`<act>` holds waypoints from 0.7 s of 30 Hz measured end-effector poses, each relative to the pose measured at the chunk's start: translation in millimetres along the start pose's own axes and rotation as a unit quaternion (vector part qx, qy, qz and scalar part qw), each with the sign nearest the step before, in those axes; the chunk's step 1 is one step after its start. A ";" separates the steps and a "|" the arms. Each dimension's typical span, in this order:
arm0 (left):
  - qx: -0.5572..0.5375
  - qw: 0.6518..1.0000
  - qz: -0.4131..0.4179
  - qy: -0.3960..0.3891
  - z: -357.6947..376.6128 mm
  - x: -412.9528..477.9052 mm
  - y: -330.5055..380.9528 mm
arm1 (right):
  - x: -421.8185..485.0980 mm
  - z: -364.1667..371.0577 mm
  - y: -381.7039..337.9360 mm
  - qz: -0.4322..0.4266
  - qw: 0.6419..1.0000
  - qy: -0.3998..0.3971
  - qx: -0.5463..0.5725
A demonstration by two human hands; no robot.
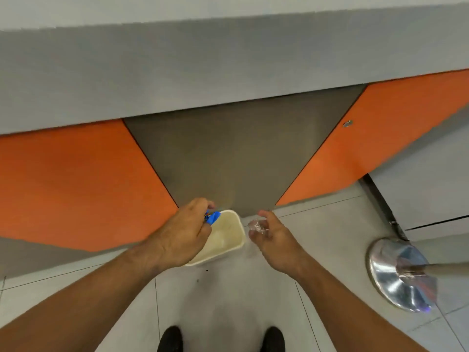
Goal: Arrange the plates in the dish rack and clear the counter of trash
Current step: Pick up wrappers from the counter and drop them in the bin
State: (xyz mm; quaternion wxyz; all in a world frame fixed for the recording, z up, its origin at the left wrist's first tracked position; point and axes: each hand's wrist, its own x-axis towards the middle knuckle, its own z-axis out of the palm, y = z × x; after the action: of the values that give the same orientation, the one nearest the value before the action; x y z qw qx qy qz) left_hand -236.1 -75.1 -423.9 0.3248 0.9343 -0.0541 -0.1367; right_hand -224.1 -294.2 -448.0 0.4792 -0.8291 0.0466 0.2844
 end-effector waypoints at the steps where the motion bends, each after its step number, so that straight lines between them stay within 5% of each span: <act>1: 0.004 1.000 -0.010 -0.004 17.7 2.1 -22.1 | 19.0 20.5 15.7 -0.002 1.000 -0.008 0.000; 10: 0.015 0.997 -0.060 0.038 153.8 39.4 -178.2 | 199.7 158.3 137.2 -0.058 0.981 0.043 -0.181; 14: 0.032 0.998 -0.048 0.019 194.6 63.9 -217.9 | 239.8 178.0 168.9 -0.017 0.940 -0.026 -0.341; 21: 0.069 0.990 -0.053 -0.114 263.3 116.7 -256.4 | 242.9 139.1 177.8 -0.065 0.957 0.029 -0.281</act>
State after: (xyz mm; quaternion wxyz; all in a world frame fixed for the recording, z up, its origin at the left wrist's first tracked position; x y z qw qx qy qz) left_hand -197.8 -52.4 -806.9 0.2436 0.9343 -0.0501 -0.2555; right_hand -143.1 -227.9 -762.6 0.2425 -0.9394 -0.0755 0.2302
